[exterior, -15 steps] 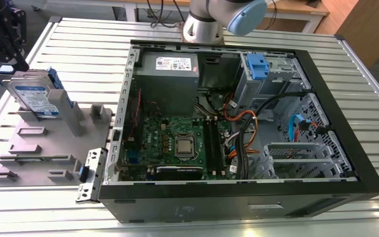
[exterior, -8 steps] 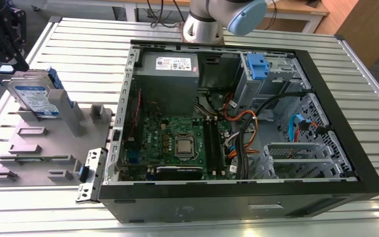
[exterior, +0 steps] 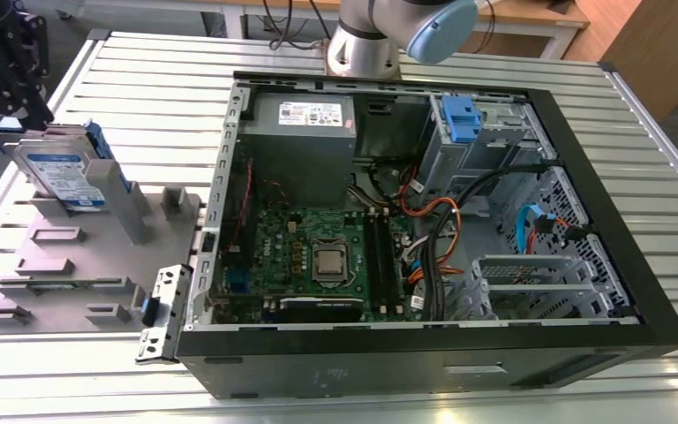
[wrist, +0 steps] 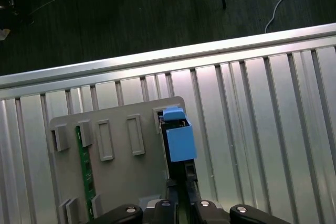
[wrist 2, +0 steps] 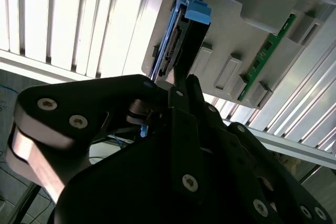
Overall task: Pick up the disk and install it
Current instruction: 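Pick up the disk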
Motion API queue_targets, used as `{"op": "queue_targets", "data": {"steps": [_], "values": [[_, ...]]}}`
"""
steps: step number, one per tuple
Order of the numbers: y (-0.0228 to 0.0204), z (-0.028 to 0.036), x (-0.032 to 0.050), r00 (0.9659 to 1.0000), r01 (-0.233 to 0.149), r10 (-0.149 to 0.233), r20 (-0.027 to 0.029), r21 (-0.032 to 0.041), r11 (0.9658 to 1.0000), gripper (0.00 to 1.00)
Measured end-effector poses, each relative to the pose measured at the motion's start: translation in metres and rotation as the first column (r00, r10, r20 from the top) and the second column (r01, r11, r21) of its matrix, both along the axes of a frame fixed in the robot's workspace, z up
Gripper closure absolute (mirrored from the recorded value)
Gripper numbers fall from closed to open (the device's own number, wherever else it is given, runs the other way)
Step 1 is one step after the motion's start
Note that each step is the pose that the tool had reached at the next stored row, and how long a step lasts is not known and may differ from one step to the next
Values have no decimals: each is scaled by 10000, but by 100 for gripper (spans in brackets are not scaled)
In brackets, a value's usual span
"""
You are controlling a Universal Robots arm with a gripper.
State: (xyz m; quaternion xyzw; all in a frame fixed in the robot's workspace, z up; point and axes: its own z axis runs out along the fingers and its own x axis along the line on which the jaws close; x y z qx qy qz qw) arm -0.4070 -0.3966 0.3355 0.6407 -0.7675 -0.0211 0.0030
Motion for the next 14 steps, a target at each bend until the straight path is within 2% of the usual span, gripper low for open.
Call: {"op": "queue_targets", "data": {"steps": [1,2,4,7,8,11,14], "values": [[0,0,0,10000,-1,1,0,1,10000,76],[0,0,0,10000,-1,1,0,0,10000,76],[0,0,0,10000,-1,1,0,0,10000,65],[0,0,0,10000,-2,2,1,1,10000,59],[0,0,0,10000,-2,2,1,0,10000,53],[0,-1,0,10000,-2,2,0,0,10000,53],[0,-43,0,10000,-4,4,10,1,10000,53]]}}
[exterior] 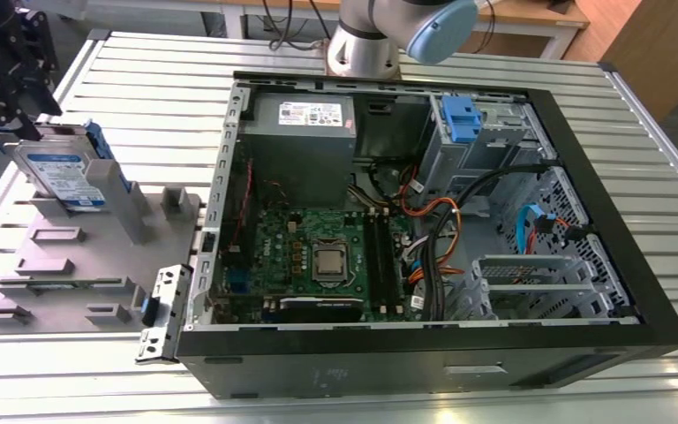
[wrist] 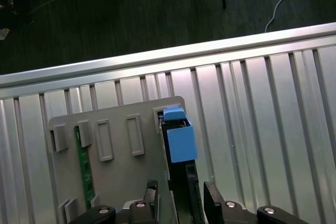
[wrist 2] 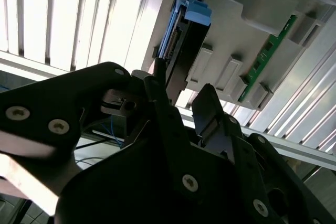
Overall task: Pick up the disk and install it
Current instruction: 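Pick up the disk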
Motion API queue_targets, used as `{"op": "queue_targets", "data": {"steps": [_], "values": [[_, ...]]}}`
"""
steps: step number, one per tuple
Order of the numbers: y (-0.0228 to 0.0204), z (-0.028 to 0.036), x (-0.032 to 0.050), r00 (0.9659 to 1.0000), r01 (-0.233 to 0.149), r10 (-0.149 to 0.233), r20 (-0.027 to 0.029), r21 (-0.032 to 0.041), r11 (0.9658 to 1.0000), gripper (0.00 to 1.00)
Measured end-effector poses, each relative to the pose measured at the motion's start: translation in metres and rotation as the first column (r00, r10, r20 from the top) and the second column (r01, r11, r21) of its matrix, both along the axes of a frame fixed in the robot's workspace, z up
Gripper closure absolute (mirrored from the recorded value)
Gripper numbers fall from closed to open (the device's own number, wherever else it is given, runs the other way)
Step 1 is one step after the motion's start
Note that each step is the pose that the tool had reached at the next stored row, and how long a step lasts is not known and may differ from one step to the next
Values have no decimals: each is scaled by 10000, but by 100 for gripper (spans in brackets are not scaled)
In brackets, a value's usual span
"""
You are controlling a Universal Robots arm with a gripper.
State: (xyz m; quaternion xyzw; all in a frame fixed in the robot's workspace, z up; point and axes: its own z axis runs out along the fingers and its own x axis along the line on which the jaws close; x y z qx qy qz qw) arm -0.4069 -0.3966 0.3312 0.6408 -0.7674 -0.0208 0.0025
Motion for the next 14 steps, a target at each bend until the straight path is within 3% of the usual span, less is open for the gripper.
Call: {"op": "queue_targets", "data": {"steps": [14], "values": [[0,-255,-3,10000,-7,7,16,0,10000,53]]}}
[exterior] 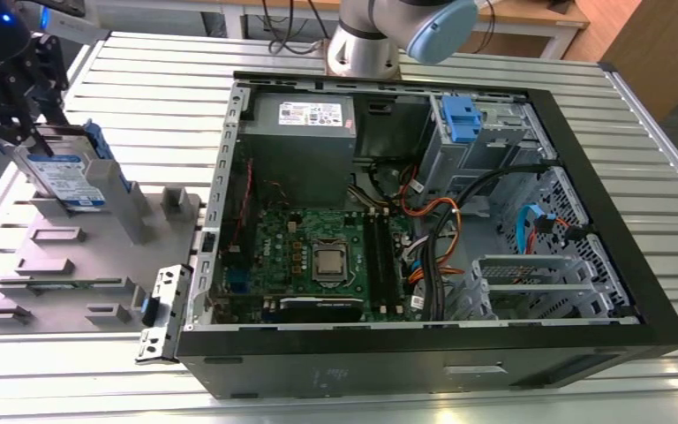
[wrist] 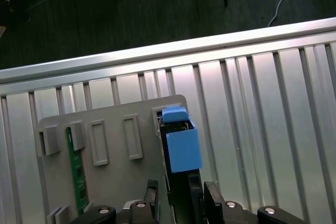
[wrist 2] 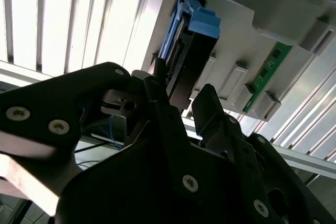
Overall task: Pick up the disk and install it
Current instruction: 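Pick up the disk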
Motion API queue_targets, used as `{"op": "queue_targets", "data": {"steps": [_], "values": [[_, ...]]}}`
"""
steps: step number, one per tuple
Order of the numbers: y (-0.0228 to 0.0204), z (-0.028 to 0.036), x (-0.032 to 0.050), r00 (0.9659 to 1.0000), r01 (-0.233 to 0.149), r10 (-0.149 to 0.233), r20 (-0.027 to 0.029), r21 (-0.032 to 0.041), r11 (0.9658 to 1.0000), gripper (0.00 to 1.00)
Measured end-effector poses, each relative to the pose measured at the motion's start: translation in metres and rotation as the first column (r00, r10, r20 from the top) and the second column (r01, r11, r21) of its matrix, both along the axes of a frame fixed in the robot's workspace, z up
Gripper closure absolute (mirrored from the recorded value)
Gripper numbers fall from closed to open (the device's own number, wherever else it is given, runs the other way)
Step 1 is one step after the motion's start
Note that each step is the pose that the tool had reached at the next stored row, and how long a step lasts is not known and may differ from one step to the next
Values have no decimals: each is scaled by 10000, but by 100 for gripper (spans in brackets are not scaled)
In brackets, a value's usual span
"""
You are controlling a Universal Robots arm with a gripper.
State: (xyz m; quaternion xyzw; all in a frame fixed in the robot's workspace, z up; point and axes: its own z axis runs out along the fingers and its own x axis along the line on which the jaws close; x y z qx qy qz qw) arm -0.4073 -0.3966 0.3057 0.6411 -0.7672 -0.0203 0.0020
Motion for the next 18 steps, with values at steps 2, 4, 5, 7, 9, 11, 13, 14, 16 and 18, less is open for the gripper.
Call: {"op": "queue_targets", "data": {"steps": [2,4,5,7,9,11,13,14,16,18], "values": [[0,-24,0,10000,-3,3,0,0,10000,53],[0,-23,-1,10000,-4,4,-1,-1,10000,53],[0,-23,0,10000,-4,4,-1,-2,10000,53],[0,-24,0,10000,-43,43,-1,-1,10000,53],[0,-25,0,9994,-340,340,1,1,9994,53],[0,-26,0,9976,-689,689,1,0,9976,53],[0,-26,0,9946,-1037,1037,1,0,9946,53],[0,-26,0,9933,-1159,1159,1,0,9933,53],[0,-25,0,9928,-1196,1196,-1,0,9928,53],[0,-25,0,9928,-1197,1197,-1,-1,9928,53]]}}
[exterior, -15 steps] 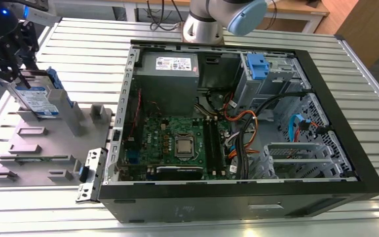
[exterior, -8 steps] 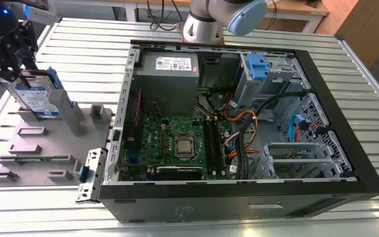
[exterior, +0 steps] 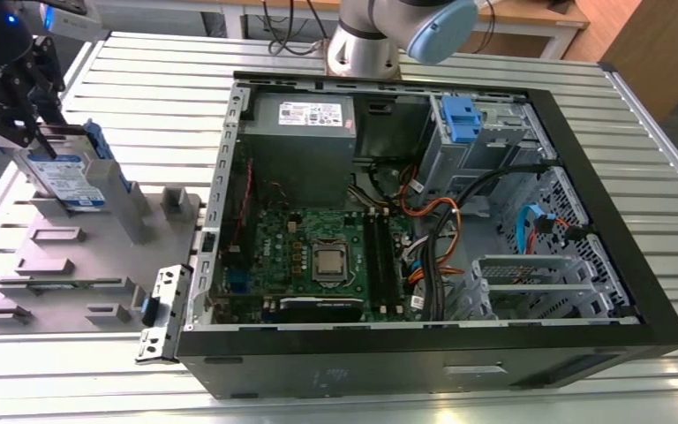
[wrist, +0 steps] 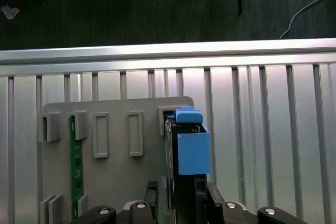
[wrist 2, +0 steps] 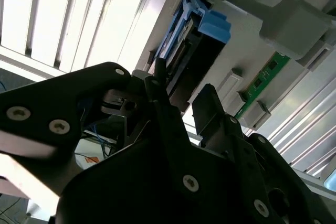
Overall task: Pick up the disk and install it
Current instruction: 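Pick up the disk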
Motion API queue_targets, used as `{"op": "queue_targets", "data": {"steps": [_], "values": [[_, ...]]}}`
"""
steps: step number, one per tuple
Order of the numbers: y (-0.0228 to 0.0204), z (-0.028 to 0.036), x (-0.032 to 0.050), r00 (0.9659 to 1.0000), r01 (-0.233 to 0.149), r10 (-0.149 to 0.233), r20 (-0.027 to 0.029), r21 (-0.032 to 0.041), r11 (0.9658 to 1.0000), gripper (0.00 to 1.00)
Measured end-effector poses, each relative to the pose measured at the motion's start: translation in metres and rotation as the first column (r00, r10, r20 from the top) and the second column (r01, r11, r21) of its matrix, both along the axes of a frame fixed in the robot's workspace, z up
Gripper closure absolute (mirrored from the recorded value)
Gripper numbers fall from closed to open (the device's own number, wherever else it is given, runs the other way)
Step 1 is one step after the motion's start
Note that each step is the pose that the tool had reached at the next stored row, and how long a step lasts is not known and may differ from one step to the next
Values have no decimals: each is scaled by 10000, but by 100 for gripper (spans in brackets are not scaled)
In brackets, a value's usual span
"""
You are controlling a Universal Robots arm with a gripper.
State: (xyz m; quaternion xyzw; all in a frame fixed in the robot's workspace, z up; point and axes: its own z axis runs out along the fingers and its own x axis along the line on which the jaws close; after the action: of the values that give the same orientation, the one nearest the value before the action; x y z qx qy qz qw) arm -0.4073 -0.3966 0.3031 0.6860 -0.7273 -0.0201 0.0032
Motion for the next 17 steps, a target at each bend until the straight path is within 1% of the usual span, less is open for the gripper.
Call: {"op": "queue_targets", "data": {"steps": [3,12,14,15,17], "values": [[0,25,0,10000,0,0,1,1,10000,53],[0,28,0,10000,0,0,1,1,10000,53],[0,28,0,10000,0,0,1,1,10000,54],[0,28,0,10000,0,0,1,0,10000,61],[0,28,0,10000,0,0,1,1,10000,61]]}}
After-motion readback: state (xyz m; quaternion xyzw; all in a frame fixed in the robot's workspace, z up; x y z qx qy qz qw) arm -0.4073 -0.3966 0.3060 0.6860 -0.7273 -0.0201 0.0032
